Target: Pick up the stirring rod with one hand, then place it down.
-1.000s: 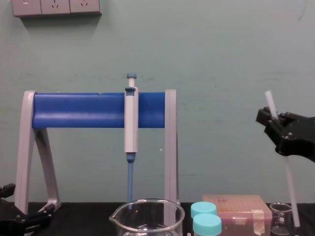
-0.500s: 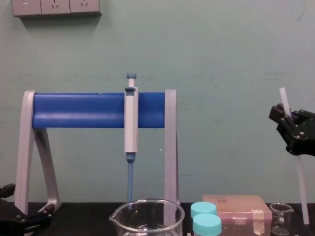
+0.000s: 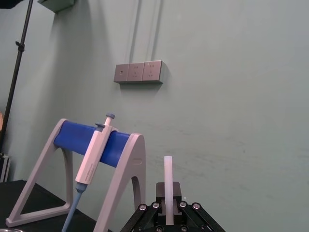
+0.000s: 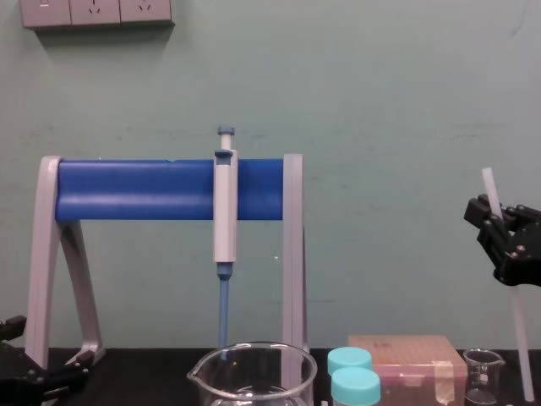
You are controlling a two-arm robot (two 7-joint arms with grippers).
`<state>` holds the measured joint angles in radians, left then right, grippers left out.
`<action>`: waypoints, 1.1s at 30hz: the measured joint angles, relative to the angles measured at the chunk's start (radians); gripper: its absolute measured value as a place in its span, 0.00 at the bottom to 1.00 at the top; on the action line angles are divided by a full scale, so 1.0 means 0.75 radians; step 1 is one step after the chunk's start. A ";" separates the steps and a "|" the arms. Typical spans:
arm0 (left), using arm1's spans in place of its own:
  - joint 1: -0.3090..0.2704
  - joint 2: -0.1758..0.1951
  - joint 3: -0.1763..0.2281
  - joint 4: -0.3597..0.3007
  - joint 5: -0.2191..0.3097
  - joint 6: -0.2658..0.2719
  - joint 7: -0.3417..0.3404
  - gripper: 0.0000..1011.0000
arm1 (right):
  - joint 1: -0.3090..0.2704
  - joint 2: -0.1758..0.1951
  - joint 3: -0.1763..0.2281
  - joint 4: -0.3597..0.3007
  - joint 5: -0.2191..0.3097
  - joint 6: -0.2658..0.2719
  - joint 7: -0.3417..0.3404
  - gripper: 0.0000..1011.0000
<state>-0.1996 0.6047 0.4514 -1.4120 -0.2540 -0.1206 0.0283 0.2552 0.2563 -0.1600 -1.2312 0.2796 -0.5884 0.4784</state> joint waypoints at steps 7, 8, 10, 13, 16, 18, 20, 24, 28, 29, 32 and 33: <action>0.000 0.000 0.000 0.000 0.000 0.000 0.000 0.99 | 0.001 0.001 0.000 0.000 0.000 0.000 0.001 0.07; 0.000 0.000 0.000 0.000 0.000 0.000 0.000 0.99 | 0.001 0.001 -0.001 0.000 0.001 0.000 0.001 0.07; 0.000 0.000 0.000 0.000 0.000 0.000 0.000 0.99 | 0.001 0.001 -0.001 0.000 0.001 0.001 0.001 0.07; 0.000 0.000 0.000 0.000 0.000 0.000 0.000 0.99 | 0.001 0.001 -0.001 0.000 0.002 0.001 0.001 0.07; 0.000 0.000 0.000 0.000 0.000 0.000 0.000 0.99 | 0.002 0.001 -0.002 -0.001 0.002 0.001 0.001 0.07; 0.000 0.000 0.000 0.000 0.000 0.000 0.000 0.99 | 0.002 0.002 -0.002 -0.001 0.002 0.001 0.001 0.07; 0.000 0.000 0.000 0.000 0.000 0.000 0.000 0.99 | 0.002 0.002 -0.002 -0.001 0.002 0.001 0.001 0.07; 0.000 0.000 0.000 0.000 0.000 0.000 0.000 0.99 | 0.002 0.002 -0.003 -0.002 0.003 0.002 0.001 0.07; 0.000 0.000 0.000 0.000 0.000 0.000 0.000 0.99 | 0.002 0.003 -0.003 -0.002 0.003 0.002 0.001 0.07; 0.000 0.000 0.000 0.000 0.000 0.000 0.000 0.99 | 0.002 0.003 -0.003 -0.003 0.003 0.002 0.001 0.07; 0.000 0.000 0.000 0.000 0.000 0.000 0.000 0.99 | 0.002 0.003 -0.003 -0.003 0.004 0.002 0.001 0.07; 0.000 0.000 0.000 0.000 0.000 0.000 0.000 0.99 | 0.002 0.003 -0.003 -0.003 0.004 0.002 0.001 0.07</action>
<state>-0.1995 0.6047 0.4514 -1.4120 -0.2539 -0.1206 0.0283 0.2567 0.2583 -0.1623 -1.2331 0.2822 -0.5869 0.4790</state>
